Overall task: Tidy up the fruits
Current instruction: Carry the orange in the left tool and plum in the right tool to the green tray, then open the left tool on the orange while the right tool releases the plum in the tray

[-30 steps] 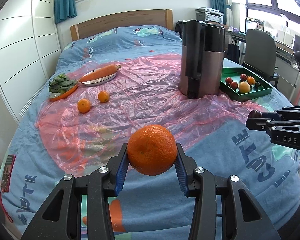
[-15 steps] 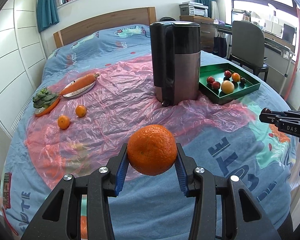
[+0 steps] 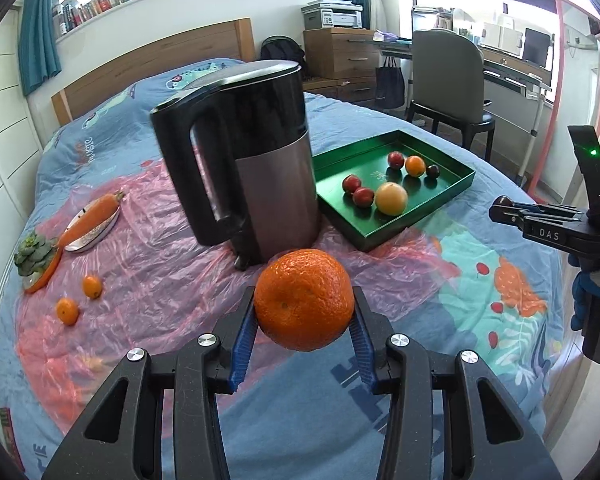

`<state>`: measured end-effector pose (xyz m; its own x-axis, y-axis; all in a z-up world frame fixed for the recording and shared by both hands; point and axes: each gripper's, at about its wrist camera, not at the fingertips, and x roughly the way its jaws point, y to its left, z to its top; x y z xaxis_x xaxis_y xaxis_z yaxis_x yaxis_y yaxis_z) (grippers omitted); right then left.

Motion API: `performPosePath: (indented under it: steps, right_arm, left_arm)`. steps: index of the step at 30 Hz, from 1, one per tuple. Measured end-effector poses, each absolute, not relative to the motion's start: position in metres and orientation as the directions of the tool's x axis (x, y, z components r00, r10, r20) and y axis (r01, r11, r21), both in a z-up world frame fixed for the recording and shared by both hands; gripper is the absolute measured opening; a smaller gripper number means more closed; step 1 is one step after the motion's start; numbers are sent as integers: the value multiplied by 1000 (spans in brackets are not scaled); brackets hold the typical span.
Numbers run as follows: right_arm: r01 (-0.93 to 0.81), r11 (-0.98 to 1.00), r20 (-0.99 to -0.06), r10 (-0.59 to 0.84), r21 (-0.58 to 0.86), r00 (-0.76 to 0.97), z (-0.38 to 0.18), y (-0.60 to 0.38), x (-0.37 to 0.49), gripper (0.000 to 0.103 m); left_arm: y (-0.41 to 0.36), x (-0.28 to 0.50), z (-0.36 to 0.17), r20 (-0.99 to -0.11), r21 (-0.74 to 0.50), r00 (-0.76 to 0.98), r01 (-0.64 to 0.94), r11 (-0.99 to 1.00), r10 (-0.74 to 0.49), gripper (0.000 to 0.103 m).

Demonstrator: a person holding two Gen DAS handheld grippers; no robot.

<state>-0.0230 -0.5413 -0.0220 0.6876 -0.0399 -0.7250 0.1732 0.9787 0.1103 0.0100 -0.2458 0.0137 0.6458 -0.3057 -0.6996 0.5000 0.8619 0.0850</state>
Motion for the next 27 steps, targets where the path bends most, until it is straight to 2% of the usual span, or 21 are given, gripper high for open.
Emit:
performPosePath:
  steps: [10, 20, 27]
  right_arm:
    - [185, 980, -714, -81, 68, 695, -25, -599, 36, 0]
    - [160, 987, -721, -112, -2, 684, -44, -642, 106, 0]
    - [145, 989, -727, -92, 11, 681, -59, -658, 159, 0]
  left_arm:
    - [-334, 68, 27, -703, 47, 593, 590, 806, -393, 38]
    - [-405, 132, 1, -736, 46, 553, 618, 785, -391, 38]
    - [-439, 169, -22, -762, 46, 525, 629, 776, -379, 38]
